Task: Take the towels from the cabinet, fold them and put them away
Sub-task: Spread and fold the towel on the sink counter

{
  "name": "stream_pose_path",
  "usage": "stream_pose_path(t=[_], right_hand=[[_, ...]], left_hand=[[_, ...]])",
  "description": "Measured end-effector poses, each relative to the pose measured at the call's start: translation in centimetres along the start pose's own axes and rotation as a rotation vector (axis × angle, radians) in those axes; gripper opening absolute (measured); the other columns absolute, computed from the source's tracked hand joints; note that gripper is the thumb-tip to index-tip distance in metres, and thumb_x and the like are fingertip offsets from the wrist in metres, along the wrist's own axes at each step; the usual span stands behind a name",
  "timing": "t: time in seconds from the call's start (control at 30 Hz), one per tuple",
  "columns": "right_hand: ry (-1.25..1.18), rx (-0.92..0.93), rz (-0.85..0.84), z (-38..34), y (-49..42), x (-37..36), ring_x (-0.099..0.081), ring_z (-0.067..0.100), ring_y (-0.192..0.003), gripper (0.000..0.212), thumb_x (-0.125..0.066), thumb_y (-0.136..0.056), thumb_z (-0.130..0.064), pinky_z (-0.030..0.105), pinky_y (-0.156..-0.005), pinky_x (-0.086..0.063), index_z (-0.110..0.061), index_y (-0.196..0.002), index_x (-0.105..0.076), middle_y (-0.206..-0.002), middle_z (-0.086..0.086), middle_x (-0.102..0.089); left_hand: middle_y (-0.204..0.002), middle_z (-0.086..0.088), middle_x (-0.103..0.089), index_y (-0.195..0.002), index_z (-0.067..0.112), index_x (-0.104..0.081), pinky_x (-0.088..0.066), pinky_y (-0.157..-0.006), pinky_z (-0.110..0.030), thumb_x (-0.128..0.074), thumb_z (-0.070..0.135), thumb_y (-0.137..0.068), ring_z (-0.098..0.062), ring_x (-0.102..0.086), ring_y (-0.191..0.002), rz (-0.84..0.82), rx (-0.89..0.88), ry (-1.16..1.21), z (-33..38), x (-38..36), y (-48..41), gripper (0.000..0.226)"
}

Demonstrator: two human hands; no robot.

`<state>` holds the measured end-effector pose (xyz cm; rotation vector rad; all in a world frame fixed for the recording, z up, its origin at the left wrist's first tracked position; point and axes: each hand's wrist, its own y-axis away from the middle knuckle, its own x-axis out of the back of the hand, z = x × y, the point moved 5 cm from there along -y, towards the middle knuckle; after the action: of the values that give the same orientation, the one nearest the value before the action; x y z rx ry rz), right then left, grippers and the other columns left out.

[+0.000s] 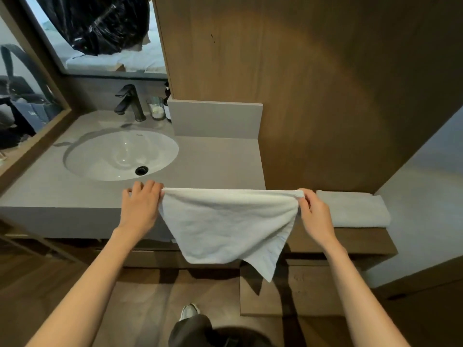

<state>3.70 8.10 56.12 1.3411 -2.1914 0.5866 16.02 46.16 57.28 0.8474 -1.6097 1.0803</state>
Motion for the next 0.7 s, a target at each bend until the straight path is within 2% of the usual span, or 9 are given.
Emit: stream_pose_path(t=[0.07,0.13,0.23,0.33,0.4,0.5,0.57,0.7], right_hand=[[0.105,0.005,0.027,-0.6,-1.3,-1.1,-0.054,0.012,-0.093,0.028,-0.033,-0.104,-0.034,0.035,-0.074,-0.048,-0.03,-0.12,-0.055,-0.103,-0.004,-0.062],[0.158,0.008,0.058,-1.8,-2.8,-1.7,-0.048,0.01,-0.088,0.03,-0.031,-0.105,-0.033,0.033,-0.07,-0.042,-0.027,-0.123,-0.054,-0.103,-0.001,-0.059],[0.072,-0.004,0.081,-3.7,-5.4,-2.4,-0.057,0.017,-0.088,0.029,-0.034,-0.104,-0.026,0.034,-0.07,-0.046,-0.02,-0.119,-0.058,-0.098,-0.003,-0.062],[-0.081,-0.075,0.107,-4.4,-8.2,-3.3,-0.067,0.021,-0.076,0.025,-0.038,-0.102,-0.021,0.036,-0.066,-0.056,-0.015,-0.113,-0.061,-0.087,0.0,-0.066],[-0.203,-0.145,0.111,-4.7,-10.0,-4.2,-0.071,0.017,-0.07,0.018,-0.041,-0.102,-0.018,0.025,-0.058,-0.058,-0.016,-0.108,-0.058,-0.086,0.004,-0.067],[-0.291,-0.206,0.154,-5.3,-12.6,-5.6,-0.07,0.009,-0.072,0.014,-0.046,-0.101,-0.016,0.011,-0.056,-0.052,-0.017,-0.11,-0.057,-0.087,0.002,-0.067],[-0.305,-0.243,0.184,-5.2,-14.3,-6.6,-0.069,0.009,-0.074,0.016,-0.047,-0.101,-0.016,0.011,-0.058,-0.051,-0.014,-0.113,-0.058,-0.09,0.001,-0.066],[-0.259,-0.289,0.222,-4.9,-17.3,-9.0,-0.07,0.019,-0.087,0.025,-0.049,-0.1,-0.019,0.024,-0.076,-0.053,-0.008,-0.12,-0.059,-0.099,0.005,-0.066]], left_hand=[[-0.095,-0.017,-0.06,-0.1,0.003,-0.06,-0.037,-0.063,-0.041,-0.074,-0.003,-0.068,-0.038,-0.05,-0.081,0.073,0.022,0.003,-1.1,1.3,-1.1,0.035],[-0.095,-0.017,-0.06,-0.1,0.003,-0.06,-0.033,-0.064,-0.038,-0.075,-0.007,-0.065,-0.038,-0.049,-0.081,0.117,0.049,0.011,-2.1,2.0,-2.5,0.039],[-0.092,-0.016,-0.059,-0.099,0.004,-0.06,-0.032,-0.062,-0.038,-0.074,-0.008,-0.066,-0.036,-0.048,-0.079,0.159,0.068,0.027,-3.4,2.3,-5.2,0.037],[-0.093,-0.012,-0.058,-0.1,0.007,-0.06,-0.035,-0.06,-0.039,-0.073,-0.008,-0.069,-0.032,-0.046,-0.079,0.171,0.077,0.015,-4.5,1.6,-8.4,0.037],[-0.093,-0.011,-0.058,-0.1,0.008,-0.061,-0.034,-0.059,-0.038,-0.073,-0.008,-0.069,-0.031,-0.046,-0.079,0.155,0.077,0.011,-5.3,0.9,-10.7,0.036],[-0.098,-0.009,-0.058,-0.103,0.01,-0.06,-0.034,-0.061,-0.037,-0.07,-0.005,-0.074,-0.031,-0.047,-0.085,0.084,0.081,-0.002,-6.3,-0.5,-14.1,0.035],[-0.104,-0.008,-0.057,-0.11,0.011,-0.058,-0.031,-0.063,-0.034,-0.067,-0.003,-0.078,-0.03,-0.047,-0.093,0.036,0.084,-0.016,-6.9,-1.7,-16.3,0.036],[-0.116,-0.003,-0.051,-0.12,0.016,-0.05,-0.033,-0.07,-0.031,-0.061,0.004,-0.085,-0.026,-0.045,-0.106,-0.053,0.062,-0.037,-7.6,-4.4,-20.3,0.039]])
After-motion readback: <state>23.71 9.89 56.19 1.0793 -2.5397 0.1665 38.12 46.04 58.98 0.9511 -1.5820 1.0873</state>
